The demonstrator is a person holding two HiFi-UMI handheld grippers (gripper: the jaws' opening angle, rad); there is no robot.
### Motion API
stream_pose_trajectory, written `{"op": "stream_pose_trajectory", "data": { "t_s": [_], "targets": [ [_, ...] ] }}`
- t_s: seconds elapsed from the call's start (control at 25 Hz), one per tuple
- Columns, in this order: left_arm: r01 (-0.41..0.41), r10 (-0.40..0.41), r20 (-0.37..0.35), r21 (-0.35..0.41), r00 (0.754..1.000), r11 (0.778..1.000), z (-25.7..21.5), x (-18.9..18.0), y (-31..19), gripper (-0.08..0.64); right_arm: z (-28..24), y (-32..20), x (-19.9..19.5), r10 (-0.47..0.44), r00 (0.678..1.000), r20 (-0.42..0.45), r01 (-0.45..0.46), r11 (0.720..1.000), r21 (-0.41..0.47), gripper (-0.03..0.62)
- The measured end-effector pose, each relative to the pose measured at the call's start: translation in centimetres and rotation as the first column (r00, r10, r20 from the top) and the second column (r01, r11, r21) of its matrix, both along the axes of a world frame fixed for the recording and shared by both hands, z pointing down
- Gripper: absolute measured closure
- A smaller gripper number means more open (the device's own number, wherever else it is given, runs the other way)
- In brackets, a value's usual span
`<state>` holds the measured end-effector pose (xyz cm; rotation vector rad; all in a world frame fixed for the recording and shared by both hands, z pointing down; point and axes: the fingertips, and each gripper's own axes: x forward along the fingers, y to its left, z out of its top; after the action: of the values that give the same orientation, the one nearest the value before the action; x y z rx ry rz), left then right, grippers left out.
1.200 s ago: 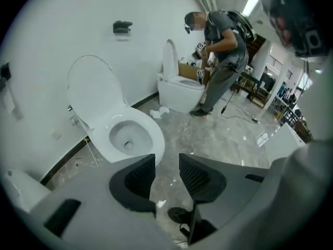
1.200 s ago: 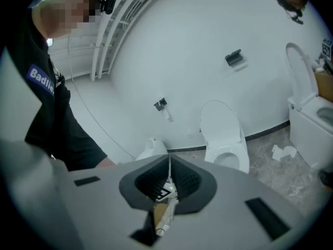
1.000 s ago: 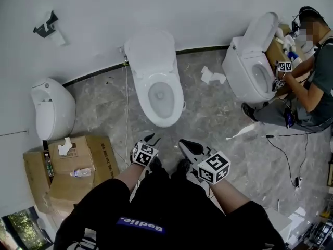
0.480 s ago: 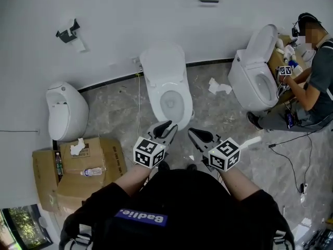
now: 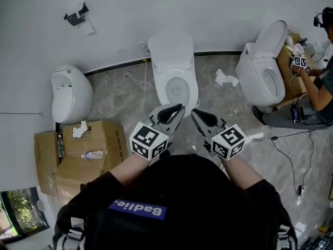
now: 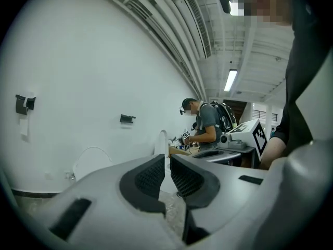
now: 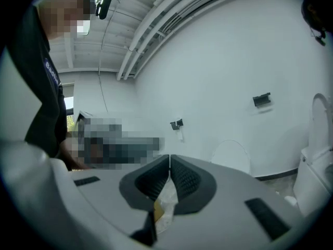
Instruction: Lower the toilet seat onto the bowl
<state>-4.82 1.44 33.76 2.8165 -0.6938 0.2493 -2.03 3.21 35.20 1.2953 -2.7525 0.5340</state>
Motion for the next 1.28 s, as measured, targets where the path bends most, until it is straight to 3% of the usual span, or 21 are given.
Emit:
{"op": "stream_pose_trajectory", "data": {
  "t_s": [0.48, 1.28],
  "targets": [
    [-0.034, 0.035, 0.007, -0.031, 0.999, 0.999, 1.0, 0.3, 2.5, 0.532, 1.0, 1.6, -0.5, -0.001, 1.000, 0.007, 0.001, 1.000, -0.011, 0.565],
    [-0.054, 0.054, 0.001, -0.002, 0.999, 0.999, 0.7, 0.8, 4.1, 0.540, 1.0, 2.7, -1.0, -0.039, 0.999, -0.013, 0.039, 0.999, -0.005, 0.566]
  ]
}}
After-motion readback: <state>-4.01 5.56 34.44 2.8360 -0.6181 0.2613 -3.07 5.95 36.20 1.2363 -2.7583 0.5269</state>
